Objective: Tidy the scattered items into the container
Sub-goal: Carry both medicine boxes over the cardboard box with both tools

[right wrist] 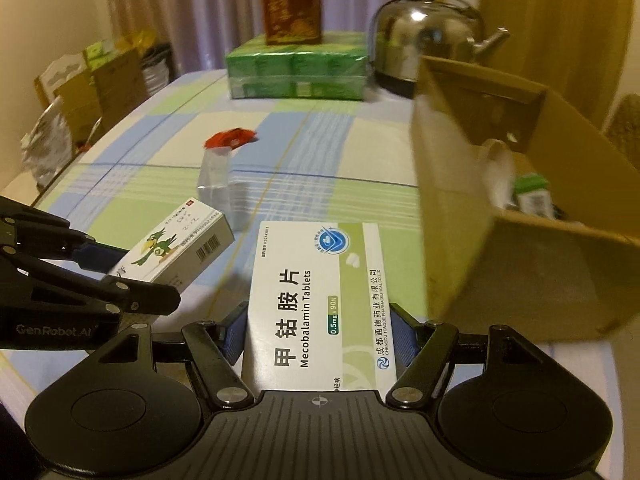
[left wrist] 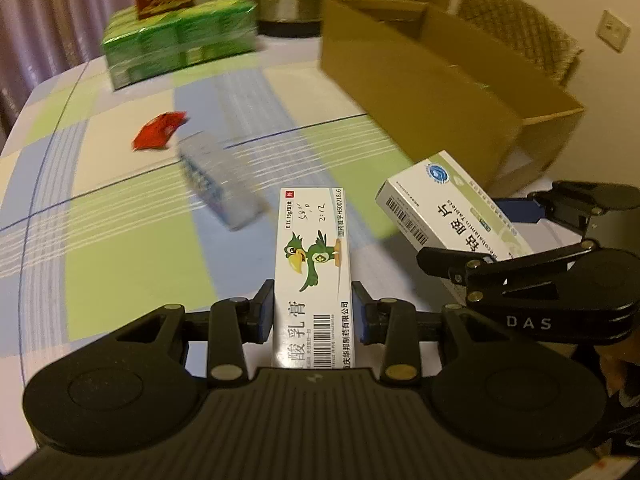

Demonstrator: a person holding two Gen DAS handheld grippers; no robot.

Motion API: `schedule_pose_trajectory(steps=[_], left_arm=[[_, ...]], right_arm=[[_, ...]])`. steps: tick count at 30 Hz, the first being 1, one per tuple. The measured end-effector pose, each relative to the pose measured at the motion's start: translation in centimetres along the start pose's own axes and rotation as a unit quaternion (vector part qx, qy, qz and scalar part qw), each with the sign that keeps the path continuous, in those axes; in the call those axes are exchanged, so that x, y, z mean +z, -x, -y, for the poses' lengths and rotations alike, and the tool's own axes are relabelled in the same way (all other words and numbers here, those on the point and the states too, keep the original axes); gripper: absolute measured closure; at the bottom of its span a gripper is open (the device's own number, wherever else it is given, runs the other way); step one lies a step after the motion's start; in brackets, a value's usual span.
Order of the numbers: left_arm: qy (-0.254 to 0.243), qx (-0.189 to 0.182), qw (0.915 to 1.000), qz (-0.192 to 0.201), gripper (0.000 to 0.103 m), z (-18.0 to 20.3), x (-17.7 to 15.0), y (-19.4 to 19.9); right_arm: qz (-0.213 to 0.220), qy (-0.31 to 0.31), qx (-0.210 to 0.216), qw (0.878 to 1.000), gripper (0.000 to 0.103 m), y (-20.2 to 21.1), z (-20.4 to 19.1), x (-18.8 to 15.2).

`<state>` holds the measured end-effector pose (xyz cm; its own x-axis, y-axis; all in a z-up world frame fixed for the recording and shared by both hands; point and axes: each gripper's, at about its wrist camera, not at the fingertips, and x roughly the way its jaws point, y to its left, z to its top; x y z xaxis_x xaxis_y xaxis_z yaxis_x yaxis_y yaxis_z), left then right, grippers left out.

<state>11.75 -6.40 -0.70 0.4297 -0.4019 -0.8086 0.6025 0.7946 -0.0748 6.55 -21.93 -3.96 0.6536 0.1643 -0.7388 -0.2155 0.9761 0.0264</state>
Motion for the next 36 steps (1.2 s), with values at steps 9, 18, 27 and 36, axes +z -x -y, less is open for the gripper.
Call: schedule_pose_trajectory(steps=[9, 18, 27, 36], left_arm=[[-0.034, -0.039, 0.9983, 0.027, 0.07, 3.5, 1.5, 0.9], [-0.048, -0.072, 0.9947, 0.056, 0.07, 6.0, 3.6, 2.1], [-0.052, -0.086, 0.9922, 0.074, 0.07, 8.0, 5.6, 2.2], [-0.053, -0.1, 0.9892, 0.093, 0.07, 9.9, 8.2, 2.0]], right_arm=[[0.009, -0.043, -0.042, 0.998, 0.035, 3.9, 3.2, -2.0], [0.039, -0.047, -0.058, 0.996, 0.035, 7.7, 4.6, -1.8], [0.074, -0.05, -0.079, 0.993, 0.035, 10.4, 6.1, -1.1], [0.096, -0.063, -0.106, 0.988, 0.035, 11.6, 9.0, 0.4]])
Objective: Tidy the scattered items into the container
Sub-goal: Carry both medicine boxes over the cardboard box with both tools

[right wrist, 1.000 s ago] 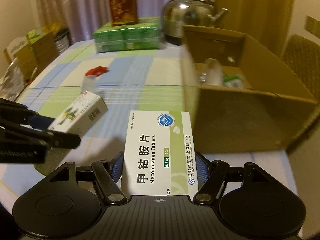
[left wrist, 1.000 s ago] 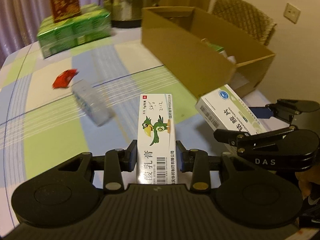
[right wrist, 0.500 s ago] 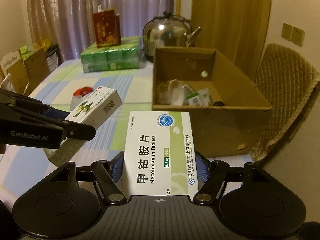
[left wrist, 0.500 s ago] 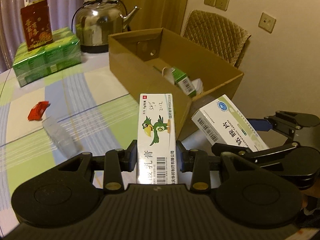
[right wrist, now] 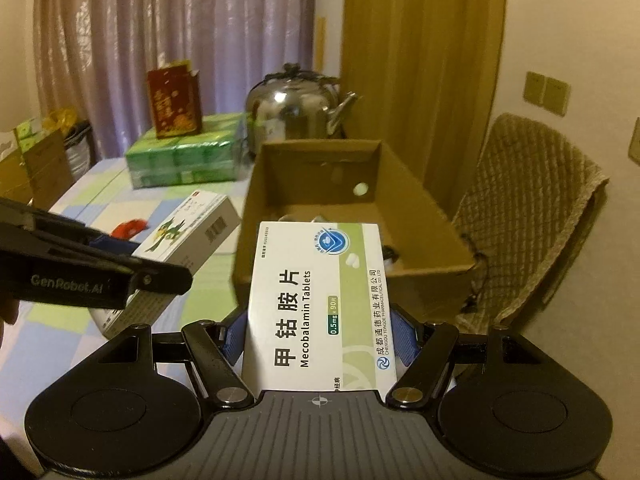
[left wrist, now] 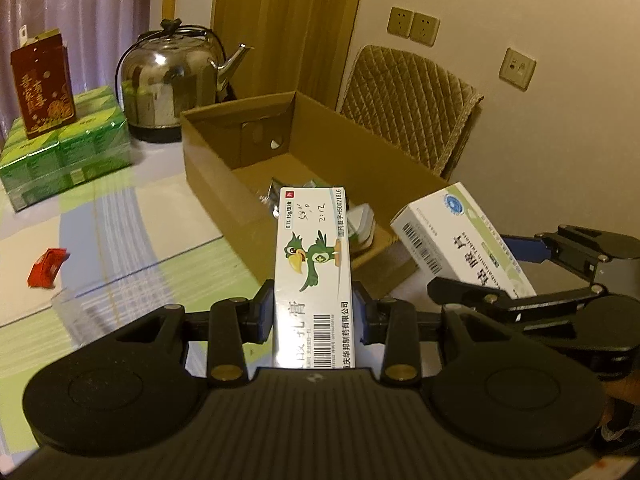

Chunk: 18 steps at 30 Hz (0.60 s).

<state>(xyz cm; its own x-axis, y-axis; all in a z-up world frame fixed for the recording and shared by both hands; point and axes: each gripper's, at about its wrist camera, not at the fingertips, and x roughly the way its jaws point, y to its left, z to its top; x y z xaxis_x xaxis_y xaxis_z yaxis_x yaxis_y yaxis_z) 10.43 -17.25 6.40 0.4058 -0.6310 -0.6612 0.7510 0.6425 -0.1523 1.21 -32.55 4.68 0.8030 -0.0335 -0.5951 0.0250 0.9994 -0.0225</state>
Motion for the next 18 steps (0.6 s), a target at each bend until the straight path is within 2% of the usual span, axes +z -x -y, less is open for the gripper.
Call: schedule_pose_trajectory(steps=[11, 18], left_arm=[[-0.004, -0.01, 0.9999, 0.013, 0.07, 0.9, 4.0, -3.1], [-0.005, 0.002, 0.9999, 0.009, 0.07, 0.9, 6.5, -6.2]], right_arm=[[0.028, -0.024, -0.022, 0.999, 0.035, -1.7, 4.4, 3.9], [0.033, -0.032, -0.027, 0.999, 0.035, -4.3, 6.1, 6.0]])
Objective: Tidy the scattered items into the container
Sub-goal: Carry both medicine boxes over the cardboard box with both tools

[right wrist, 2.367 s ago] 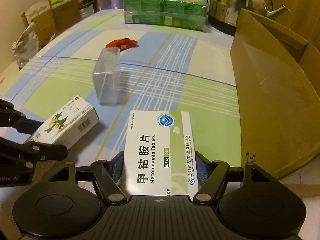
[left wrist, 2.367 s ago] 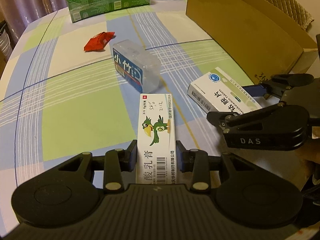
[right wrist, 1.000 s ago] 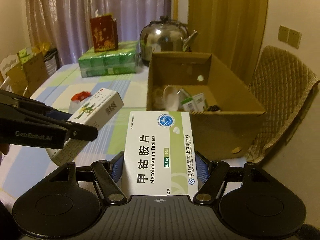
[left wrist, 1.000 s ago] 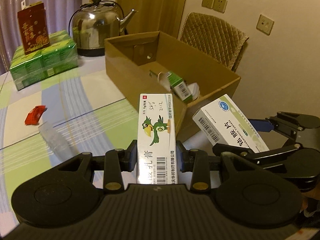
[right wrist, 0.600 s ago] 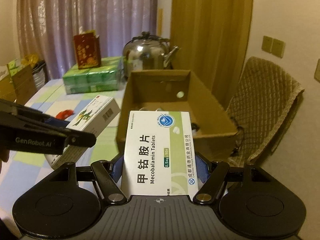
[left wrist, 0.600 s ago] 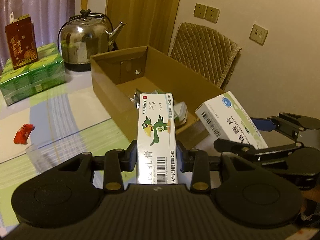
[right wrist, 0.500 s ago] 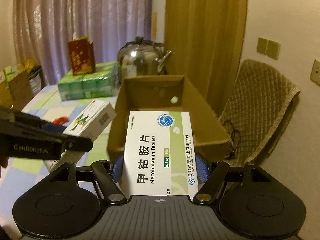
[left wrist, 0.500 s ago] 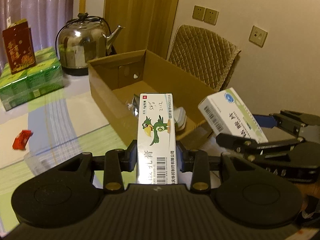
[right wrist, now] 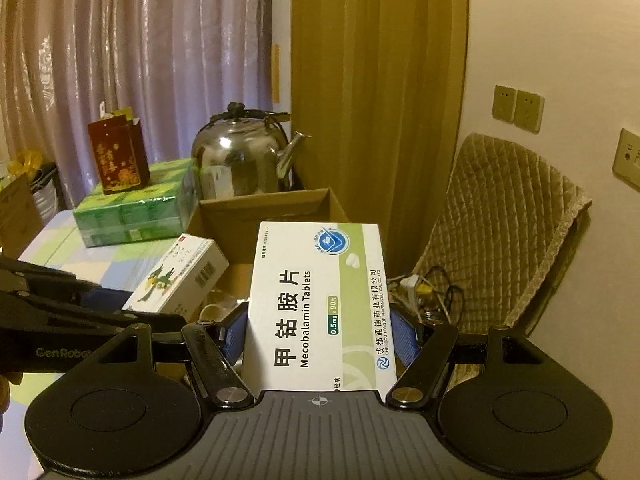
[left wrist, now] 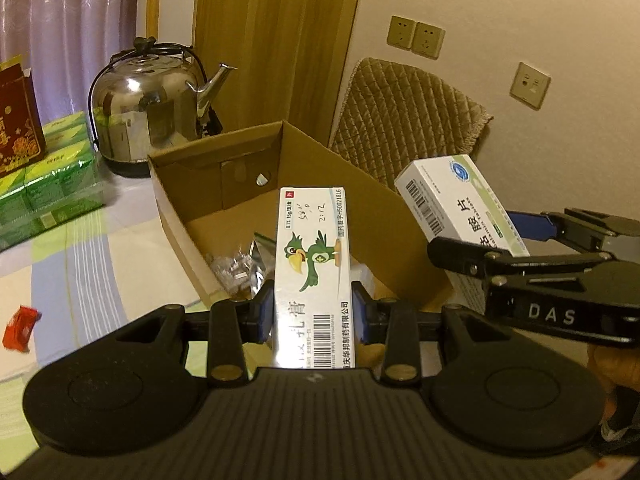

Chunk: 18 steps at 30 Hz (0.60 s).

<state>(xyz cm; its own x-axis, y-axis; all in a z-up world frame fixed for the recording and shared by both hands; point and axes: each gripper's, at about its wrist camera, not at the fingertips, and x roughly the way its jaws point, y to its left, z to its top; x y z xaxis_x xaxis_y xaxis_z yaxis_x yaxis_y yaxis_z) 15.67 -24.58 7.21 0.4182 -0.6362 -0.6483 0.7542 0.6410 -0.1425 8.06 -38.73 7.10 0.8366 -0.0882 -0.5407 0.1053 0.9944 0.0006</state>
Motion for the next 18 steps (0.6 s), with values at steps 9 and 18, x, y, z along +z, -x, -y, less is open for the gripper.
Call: schedule_pose_trajectory(steps=[9, 18], left_arm=[[0.01, 0.015, 0.9998, -0.002, 0.07, -2.0, 2.8, -3.5], [0.025, 0.016, 0.9995, -0.01, 0.07, -3.4, 3.9, -6.6]], right_arm=[[-0.011, -0.039, -0.006, 0.999, 0.035, -4.9, 1.0, 1.0], [-0.027, -0.05, -0.005, 0.998, 0.035, -8.6, 1.2, 1.7]])
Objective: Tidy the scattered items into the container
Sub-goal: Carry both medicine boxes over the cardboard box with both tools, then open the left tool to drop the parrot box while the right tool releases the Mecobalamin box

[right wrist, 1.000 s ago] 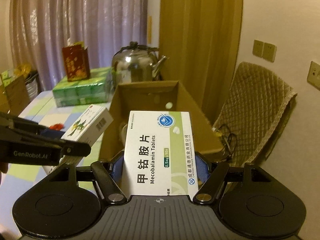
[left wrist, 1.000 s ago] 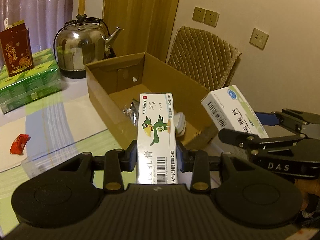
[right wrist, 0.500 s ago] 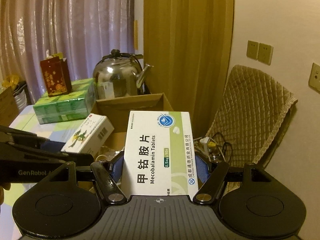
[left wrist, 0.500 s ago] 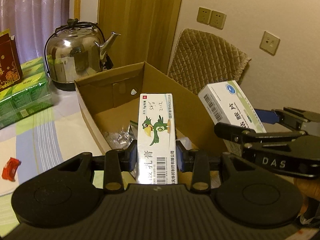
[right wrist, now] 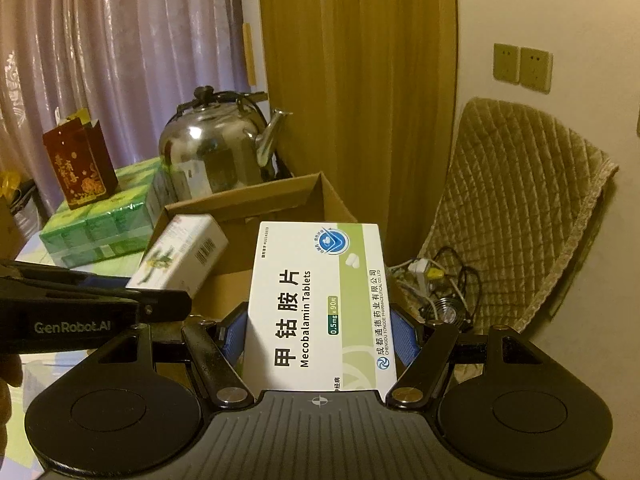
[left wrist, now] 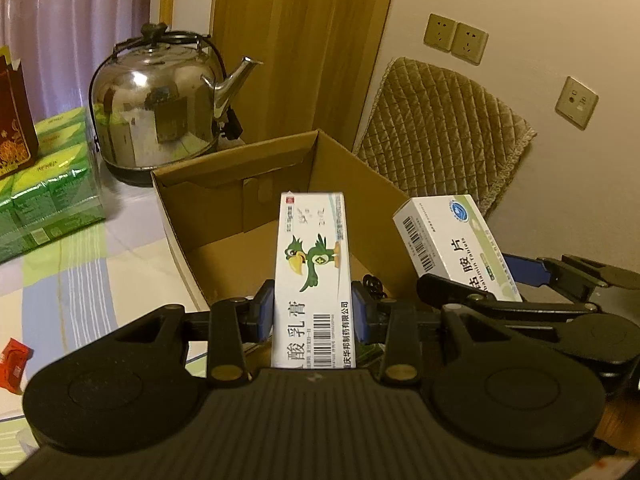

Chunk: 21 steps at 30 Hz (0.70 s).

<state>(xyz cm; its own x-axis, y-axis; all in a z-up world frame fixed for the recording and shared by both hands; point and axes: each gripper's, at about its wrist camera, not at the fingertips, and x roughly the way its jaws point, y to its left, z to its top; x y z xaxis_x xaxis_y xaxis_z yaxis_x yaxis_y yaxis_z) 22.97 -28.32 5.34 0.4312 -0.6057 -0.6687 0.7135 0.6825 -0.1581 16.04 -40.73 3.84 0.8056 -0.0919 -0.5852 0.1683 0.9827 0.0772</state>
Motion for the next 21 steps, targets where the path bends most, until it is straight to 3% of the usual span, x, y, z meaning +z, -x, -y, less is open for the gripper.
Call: schedule_pose_trajectory(steps=[11, 21], left_arm=[[0.01, 0.007, 0.9999, -0.007, 0.07, -1.1, 0.0, -1.5], [0.007, 0.017, 0.9997, 0.016, 0.069, -1.8, -0.1, 0.8]], right_arm=[[-0.009, -0.004, -0.01, 1.0, 0.035, -1.2, 0.1, 0.1], [-0.019, 0.007, -0.002, 1.0, 0.035, -1.3, -0.6, -0.5]])
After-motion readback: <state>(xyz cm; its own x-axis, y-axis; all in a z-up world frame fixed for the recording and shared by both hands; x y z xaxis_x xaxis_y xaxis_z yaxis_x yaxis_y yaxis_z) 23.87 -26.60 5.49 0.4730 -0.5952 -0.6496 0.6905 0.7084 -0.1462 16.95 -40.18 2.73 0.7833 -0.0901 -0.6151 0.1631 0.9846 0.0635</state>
